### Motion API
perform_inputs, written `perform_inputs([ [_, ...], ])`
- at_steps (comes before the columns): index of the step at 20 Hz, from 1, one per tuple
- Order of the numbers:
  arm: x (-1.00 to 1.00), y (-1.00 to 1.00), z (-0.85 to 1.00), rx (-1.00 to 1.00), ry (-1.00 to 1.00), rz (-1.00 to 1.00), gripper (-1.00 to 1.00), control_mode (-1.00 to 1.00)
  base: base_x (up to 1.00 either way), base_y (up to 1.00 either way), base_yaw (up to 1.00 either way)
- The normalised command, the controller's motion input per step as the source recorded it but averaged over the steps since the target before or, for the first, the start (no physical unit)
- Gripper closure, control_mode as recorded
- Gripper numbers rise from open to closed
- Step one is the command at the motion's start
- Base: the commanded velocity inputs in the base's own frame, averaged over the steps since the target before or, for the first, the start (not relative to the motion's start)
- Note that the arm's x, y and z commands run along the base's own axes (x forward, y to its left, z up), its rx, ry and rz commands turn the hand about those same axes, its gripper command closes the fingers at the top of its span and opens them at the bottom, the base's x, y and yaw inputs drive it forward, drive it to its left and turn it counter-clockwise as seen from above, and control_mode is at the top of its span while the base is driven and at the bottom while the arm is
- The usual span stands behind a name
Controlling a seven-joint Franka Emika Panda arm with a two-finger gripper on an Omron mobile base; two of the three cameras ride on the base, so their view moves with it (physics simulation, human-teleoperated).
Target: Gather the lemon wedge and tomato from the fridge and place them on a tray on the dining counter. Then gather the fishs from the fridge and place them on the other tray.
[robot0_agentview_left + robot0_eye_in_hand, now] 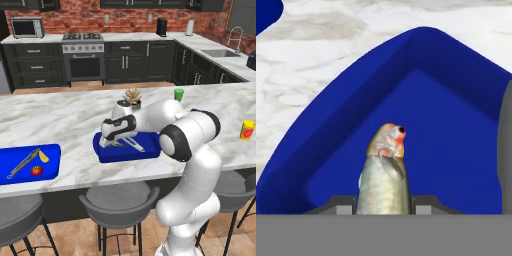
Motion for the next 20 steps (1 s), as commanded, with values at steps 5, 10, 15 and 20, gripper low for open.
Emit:
perform_inputs([
  [5, 0.15, 0.00, -0.22, 0.00, 0.01, 0.00, 1.00, -1.00, 0.00, 0.00, 0.00],
  [10, 0.18, 0.00, -0.22, 0.00, 0.03, 0.00, 1.00, -1.00, 0.00, 0.00, 0.00],
  [15, 0.15, 0.00, -0.17, 0.00, 0.06, 0.00, 1.00, -1.00, 0.00, 0.00, 0.00],
  [20, 0.05, 0.00, -0.10, 0.00, 0.07, 0.00, 1.00, -1.00, 0.00, 0.00, 0.00],
])
